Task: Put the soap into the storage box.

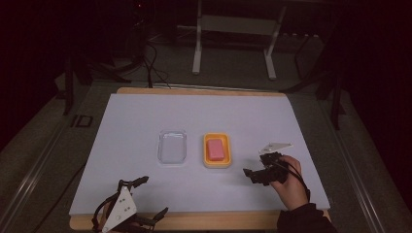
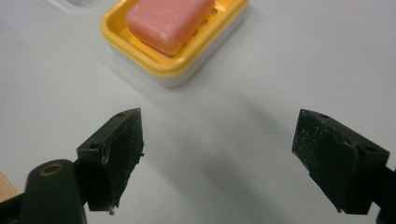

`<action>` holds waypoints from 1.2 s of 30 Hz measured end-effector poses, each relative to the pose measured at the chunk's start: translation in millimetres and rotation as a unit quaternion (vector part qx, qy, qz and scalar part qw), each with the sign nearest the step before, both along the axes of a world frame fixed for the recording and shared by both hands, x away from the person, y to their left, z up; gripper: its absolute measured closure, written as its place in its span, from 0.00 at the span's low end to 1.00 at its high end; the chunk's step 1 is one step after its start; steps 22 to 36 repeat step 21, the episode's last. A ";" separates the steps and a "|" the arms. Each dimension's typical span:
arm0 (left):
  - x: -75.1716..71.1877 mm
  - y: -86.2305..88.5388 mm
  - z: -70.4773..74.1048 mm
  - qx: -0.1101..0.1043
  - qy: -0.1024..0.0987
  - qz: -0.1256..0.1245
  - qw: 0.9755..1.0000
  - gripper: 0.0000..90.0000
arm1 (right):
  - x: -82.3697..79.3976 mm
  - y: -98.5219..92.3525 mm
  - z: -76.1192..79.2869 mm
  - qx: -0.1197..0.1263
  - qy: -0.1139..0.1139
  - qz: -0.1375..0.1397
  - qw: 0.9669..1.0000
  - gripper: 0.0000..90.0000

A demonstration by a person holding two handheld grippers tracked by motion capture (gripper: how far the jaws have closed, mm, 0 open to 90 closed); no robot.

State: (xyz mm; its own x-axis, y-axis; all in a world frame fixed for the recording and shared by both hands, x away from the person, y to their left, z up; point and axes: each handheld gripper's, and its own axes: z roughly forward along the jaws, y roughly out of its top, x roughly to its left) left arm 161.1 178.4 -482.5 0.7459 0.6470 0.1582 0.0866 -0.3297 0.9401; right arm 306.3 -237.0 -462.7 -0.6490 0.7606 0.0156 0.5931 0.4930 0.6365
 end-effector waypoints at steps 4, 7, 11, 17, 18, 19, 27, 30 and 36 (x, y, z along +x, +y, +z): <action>0.2 -0.2 0.0 0.000 0.000 -0.001 1.000 0.01 | -5.9 -9.3 -5.1 0.005 -0.014 -0.011 1.000 0.18; 0.1 -0.7 -0.1 0.001 0.001 -0.001 1.000 0.01 | -8.9 -17.1 -10.0 0.008 -0.025 -0.023 0.999 0.19; -0.1 -0.7 0.2 0.001 0.001 -0.003 1.000 0.01 | -9.8 -22.6 -16.6 0.002 -0.032 -0.034 0.999 0.19; 0.1 -0.9 0.1 0.001 0.002 -0.005 1.000 0.01 | -7.5 -24.0 -21.9 -0.008 -0.041 -0.030 0.999 0.19; 0.1 -0.9 0.2 0.001 0.003 -0.005 1.000 0.01 | -7.4 -24.2 -22.4 -0.009 -0.041 -0.029 0.999 0.19; 0.1 -0.8 0.2 0.001 0.003 -0.005 1.000 0.01 | -6.9 -24.6 -22.9 -0.009 -0.039 -0.029 0.999 0.19; 0.0 -0.8 0.2 0.001 0.002 -0.005 1.000 0.01 | -6.8 -25.3 -23.3 -0.006 -0.043 -0.032 0.999 0.19; 0.0 -0.8 0.2 0.001 0.002 -0.005 1.000 0.01 | -6.8 -25.3 -23.3 -0.006 -0.043 -0.032 0.999 0.19; 0.0 -0.8 0.2 0.001 0.002 -0.005 1.000 0.01 | -6.8 -25.3 -23.3 -0.006 -0.043 -0.032 0.999 0.19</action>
